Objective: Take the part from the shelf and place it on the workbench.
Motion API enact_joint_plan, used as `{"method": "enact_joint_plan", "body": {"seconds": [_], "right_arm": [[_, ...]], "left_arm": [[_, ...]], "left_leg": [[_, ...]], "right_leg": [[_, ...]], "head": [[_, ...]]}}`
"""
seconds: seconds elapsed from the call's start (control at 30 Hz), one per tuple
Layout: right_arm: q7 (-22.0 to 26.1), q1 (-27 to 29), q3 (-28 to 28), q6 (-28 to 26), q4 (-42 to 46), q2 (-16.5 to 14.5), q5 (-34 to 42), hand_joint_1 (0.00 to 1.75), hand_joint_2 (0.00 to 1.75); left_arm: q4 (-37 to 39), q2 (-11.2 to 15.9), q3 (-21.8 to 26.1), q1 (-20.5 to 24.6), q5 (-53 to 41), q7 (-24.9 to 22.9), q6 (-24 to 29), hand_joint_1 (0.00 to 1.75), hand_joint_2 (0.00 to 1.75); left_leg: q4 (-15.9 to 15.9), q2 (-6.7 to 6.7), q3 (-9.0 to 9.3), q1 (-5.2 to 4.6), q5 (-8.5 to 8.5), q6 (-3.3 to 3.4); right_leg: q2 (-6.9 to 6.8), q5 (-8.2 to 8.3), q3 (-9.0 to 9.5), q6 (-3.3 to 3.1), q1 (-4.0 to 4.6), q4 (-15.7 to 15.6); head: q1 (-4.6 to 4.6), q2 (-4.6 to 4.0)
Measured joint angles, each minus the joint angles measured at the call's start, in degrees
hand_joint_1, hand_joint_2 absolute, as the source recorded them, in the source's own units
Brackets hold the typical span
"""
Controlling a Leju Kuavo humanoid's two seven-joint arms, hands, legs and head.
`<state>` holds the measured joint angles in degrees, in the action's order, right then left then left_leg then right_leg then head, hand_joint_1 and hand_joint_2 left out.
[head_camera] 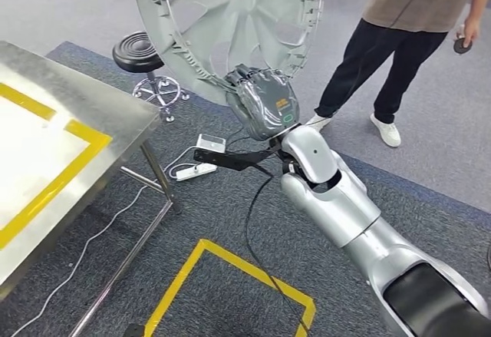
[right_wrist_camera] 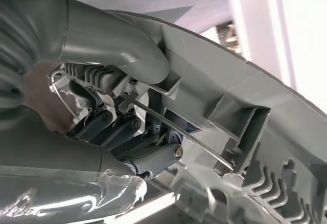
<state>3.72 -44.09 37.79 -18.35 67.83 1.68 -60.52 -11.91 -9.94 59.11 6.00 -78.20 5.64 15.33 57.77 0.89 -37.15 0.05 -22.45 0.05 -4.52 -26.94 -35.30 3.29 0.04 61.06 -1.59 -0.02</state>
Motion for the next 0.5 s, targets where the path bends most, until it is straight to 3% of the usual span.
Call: {"method": "enact_joint_plan", "body": {"seconds": [0.07,0.13,0.17,0.2,0.23,0.3,0.37,0.43,0.47,0.5], "right_arm": [[0.0,-0.2,0.3,0.3,-0.4,-0.1,-0.1,1.75,1.75],[0.0,-0.2,0.7,0.4,-0.8,-0.2,-0.2,1.75,1.75],[0.0,-0.2,0.9,0.5,-1.1,-0.4,-0.2,1.75,1.75],[0.0,-0.2,1.1,0.5,-1.3,-0.6,-0.3,1.75,1.75],[-0.1,-0.3,1.3,0.5,-1.5,-0.8,-0.3,1.75,1.75],[-0.2,-0.6,1.5,0.5,-1.8,-1.0,-0.3,1.75,1.75],[-0.2,-0.9,1.7,0.5,-2.0,-1.2,-0.3,1.75,1.75],[-0.2,-1.0,1.9,0.5,-2.1,-1.6,-0.4,1.75,1.75],[-0.3,-1.1,2.0,0.5,-2.2,-1.9,-0.4,1.75,1.75],[-0.4,-1.2,2.1,0.6,-2.3,-2.1,-0.4,1.75,1.75]], "left_arm": [[0.0,0.0,0.0,0.2,-0.1,0.0,0.0,0.00,1.75],[0.0,0.0,0.0,0.4,-0.3,-0.1,0.0,0.00,1.75],[0.0,0.1,0.0,0.4,-0.3,-0.1,0.0,0.00,1.75],[0.0,0.1,0.0,0.3,-0.3,-0.2,0.0,0.00,1.75],[0.0,0.1,0.0,0.3,-0.3,-0.2,-0.1,0.00,1.75],[0.0,0.1,0.0,0.4,-0.4,-0.2,-0.1,0.00,1.75],[0.0,0.2,0.0,0.4,-0.4,-0.2,-0.1,0.00,1.75],[0.0,0.2,0.0,0.1,-0.3,-0.3,-0.1,0.00,1.75],[0.0,0.3,0.0,0.0,-0.3,-0.3,-0.1,0.00,1.75],[0.0,0.3,0.0,-0.1,-0.3,-0.3,-0.1,0.00,1.75]], "left_leg": [[-0.1,-1.36,0.12,0.20,0.04,0.48],[0.0,-2.89,0.15,0.21,0.03,0.65],[0.0,-3.69,0.21,0.21,0.02,0.66],[0.0,-4.51,0.30,0.23,0.01,0.66],[0.0,-5.31,0.41,0.27,-0.02,0.60],[0.1,-6.82,0.47,0.36,-0.09,0.25],[0.2,-8.08,0.09,0.57,0.06,-0.44],[0.0,-9.13,-0.29,0.85,0.37,-1.24],[0.0,-8.57,-0.44,0.78,0.26,-1.60],[0.7,-7.18,-0.82,0.64,-0.31,-1.93]], "right_leg": [[3.08,-3.10,-2.96,0.30,-0.17,6.4],[4.18,-5.49,-6.76,0.33,-0.16,13.4],[4.31,-5.28,-7.65,0.29,-0.16,14.6],[4.41,-4.00,-7.46,0.18,-0.18,13.5],[4.74,-1.93,-6.23,0.06,-0.25,10.5],[7.13,1.59,-2.56,-0.16,-0.64,2.6],[8.99,2.48,-0.57,-0.34,-0.79,-1.3],[8.34,2.43,-0.37,-0.83,-0.62,-1.6],[7.77,2.54,-0.28,-1.18,-0.64,-1.8],[7.14,2.65,-0.14,-1.56,-0.71,-2.1]], "head": [[0.29,0.00],[0.49,0.00],[0.53,0.00],[0.53,0.00],[0.53,0.00],[0.51,0.00],[0.49,0.00],[0.49,0.00],[0.45,0.00],[0.23,0.00]]}}
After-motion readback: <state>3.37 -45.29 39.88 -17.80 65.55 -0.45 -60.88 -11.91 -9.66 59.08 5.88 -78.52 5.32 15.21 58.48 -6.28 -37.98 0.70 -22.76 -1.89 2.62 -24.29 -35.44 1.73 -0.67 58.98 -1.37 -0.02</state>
